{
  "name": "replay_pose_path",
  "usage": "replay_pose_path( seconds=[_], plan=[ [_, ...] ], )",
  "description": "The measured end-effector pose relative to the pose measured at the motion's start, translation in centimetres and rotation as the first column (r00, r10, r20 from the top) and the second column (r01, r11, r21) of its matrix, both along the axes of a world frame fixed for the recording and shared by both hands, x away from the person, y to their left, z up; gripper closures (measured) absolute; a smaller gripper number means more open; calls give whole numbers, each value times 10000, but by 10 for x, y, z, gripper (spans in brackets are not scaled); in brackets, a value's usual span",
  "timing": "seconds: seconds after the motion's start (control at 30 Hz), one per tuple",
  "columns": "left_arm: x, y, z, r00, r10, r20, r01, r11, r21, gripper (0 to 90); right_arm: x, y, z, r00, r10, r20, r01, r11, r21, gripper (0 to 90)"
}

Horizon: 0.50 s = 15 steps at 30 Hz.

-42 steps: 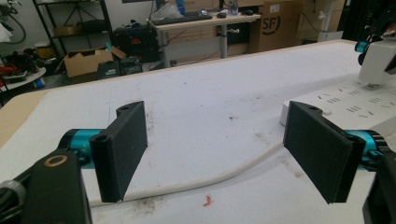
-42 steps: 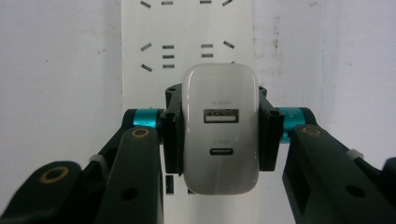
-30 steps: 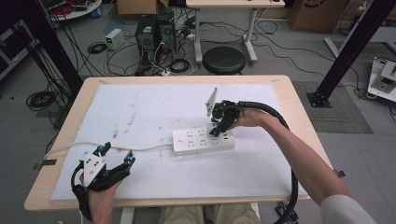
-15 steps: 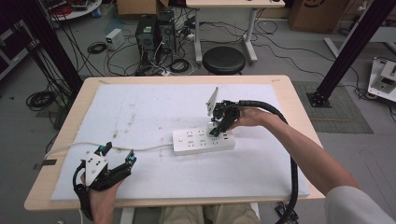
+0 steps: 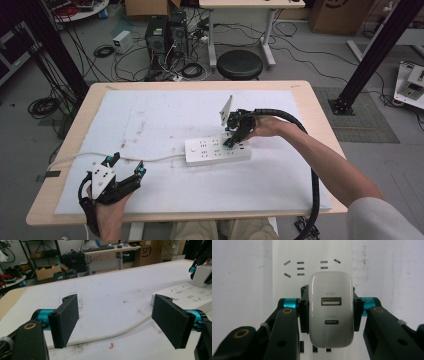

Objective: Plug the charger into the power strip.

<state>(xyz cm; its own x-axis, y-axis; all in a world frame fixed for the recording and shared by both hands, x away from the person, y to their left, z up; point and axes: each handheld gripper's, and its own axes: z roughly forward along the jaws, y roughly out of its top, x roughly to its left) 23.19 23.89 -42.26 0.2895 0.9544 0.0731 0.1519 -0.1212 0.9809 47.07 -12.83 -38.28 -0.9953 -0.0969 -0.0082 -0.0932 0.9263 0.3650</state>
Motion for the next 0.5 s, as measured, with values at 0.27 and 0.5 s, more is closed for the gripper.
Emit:
replay_pose_path(
  seconds=[0.27,0.5],
  plan=[
    [-3,4,0,9999,134,58,-134,9999,-84,218,0,-2,-1,10000,-57,1,57,9997,222,632],
    [-3,5,1,9999,116,114,-115,9999,-82,218,2,-4,-2,9991,-222,-357,239,9986,476,576]
  ],
)
